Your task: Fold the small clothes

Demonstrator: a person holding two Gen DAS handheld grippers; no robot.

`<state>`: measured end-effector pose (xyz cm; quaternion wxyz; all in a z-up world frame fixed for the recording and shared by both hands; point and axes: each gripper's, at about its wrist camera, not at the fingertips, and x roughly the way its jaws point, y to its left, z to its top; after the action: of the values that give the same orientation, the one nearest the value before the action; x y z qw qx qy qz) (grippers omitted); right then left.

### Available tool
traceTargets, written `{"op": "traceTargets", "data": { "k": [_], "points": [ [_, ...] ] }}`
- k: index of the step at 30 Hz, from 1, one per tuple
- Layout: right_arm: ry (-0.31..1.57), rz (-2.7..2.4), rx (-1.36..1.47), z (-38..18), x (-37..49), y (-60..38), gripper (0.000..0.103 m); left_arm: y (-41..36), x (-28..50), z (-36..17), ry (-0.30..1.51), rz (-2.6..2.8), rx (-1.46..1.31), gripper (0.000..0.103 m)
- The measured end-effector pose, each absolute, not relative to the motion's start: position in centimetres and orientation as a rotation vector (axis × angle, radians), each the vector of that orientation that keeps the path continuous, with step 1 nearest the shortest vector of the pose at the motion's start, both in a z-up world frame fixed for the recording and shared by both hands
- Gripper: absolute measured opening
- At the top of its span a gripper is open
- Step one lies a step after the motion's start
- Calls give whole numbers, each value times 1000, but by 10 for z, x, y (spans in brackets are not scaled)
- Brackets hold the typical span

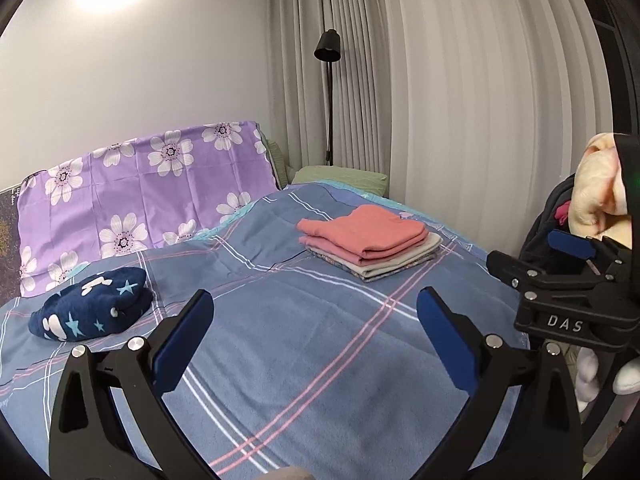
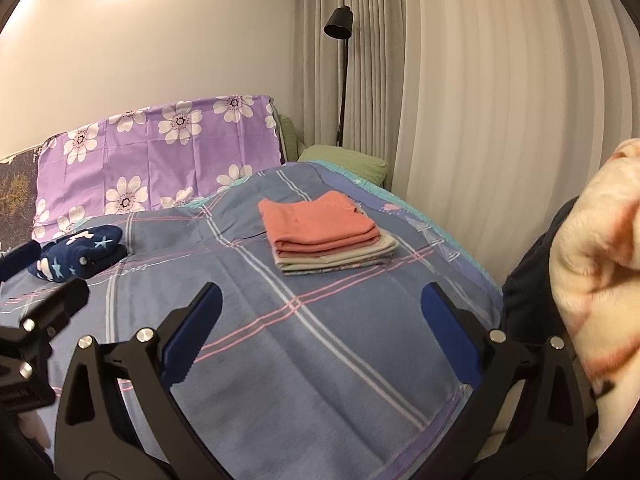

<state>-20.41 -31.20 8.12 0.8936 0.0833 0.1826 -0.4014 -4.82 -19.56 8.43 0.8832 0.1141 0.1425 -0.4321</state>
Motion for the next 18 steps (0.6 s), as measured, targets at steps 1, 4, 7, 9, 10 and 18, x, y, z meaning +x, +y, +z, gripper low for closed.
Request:
{"op": "traceTargets", "data": {
  "k": [1, 4, 7, 9, 10, 18],
  "points": [
    [379, -831, 172, 81, -205, -309, 101, -194, -50, 83, 298, -900, 240, 102],
    [384, -827, 151, 80, -204, -295, 101, -185, -52, 79, 308, -899, 240, 102],
    [391, -820, 141, 78, -205, -283, 101, -175, -54, 76, 313, -904, 233, 102],
    [395, -819, 138, 77, -205, -280, 101, -170, -56, 75, 318, -903, 233, 102],
    [396, -822, 136, 77, -205, -278, 101, -168, -57, 74, 320, -904, 231, 102],
    [392, -821, 118, 79, -205, -267, 101, -156, -62, 75, 307, -893, 233, 102]
  ]
}}
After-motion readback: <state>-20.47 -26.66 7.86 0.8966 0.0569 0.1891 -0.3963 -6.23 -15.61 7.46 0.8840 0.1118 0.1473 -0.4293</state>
